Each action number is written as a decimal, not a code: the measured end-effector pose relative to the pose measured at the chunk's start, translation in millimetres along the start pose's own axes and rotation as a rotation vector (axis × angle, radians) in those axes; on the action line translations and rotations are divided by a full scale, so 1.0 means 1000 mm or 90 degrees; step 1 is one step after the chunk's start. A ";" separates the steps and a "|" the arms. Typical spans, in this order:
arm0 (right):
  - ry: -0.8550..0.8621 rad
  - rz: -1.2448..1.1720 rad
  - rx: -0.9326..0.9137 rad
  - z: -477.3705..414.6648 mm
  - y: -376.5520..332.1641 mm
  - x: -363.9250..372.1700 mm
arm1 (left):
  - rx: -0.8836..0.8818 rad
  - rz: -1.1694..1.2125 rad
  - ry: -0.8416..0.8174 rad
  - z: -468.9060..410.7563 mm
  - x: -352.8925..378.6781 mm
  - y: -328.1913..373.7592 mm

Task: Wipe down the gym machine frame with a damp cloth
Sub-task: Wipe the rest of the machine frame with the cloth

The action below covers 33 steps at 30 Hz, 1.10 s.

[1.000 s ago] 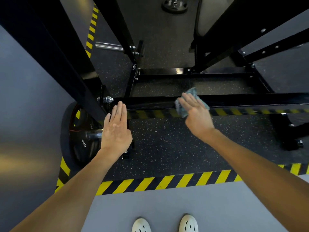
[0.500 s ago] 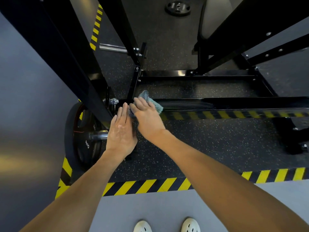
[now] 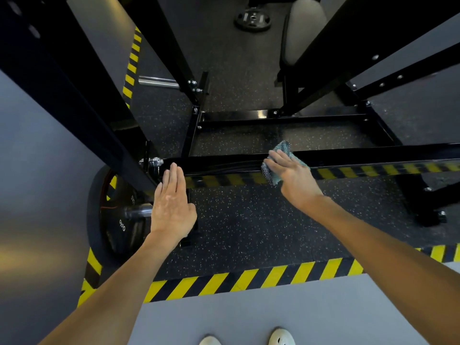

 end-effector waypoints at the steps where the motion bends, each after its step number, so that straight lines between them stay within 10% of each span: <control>1: -0.001 -0.025 0.013 0.000 0.002 -0.003 | -0.009 0.010 -0.001 -0.001 0.000 0.002; 11: -0.224 -1.176 0.418 0.027 -0.015 -0.035 | 0.002 0.613 0.129 -0.025 -0.035 0.093; 15: -0.283 -1.237 0.423 0.051 -0.019 -0.040 | -0.021 0.866 -0.015 -0.023 -0.035 0.128; 26: -0.097 -1.231 0.548 0.123 0.068 -0.083 | 0.139 0.637 -0.045 -0.013 -0.029 0.224; 33: -0.025 -1.234 0.674 0.178 0.157 -0.113 | 0.461 0.438 -0.163 0.006 -0.018 0.352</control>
Point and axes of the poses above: each hand's wrist, its own z-axis away from the middle knuckle, its own x-axis out of the palm, y = z × x, the point moved 7 cm from there along -z, towards the middle knuckle, and after that the axes turned 13 degrees about x, right-handed, at the moved point
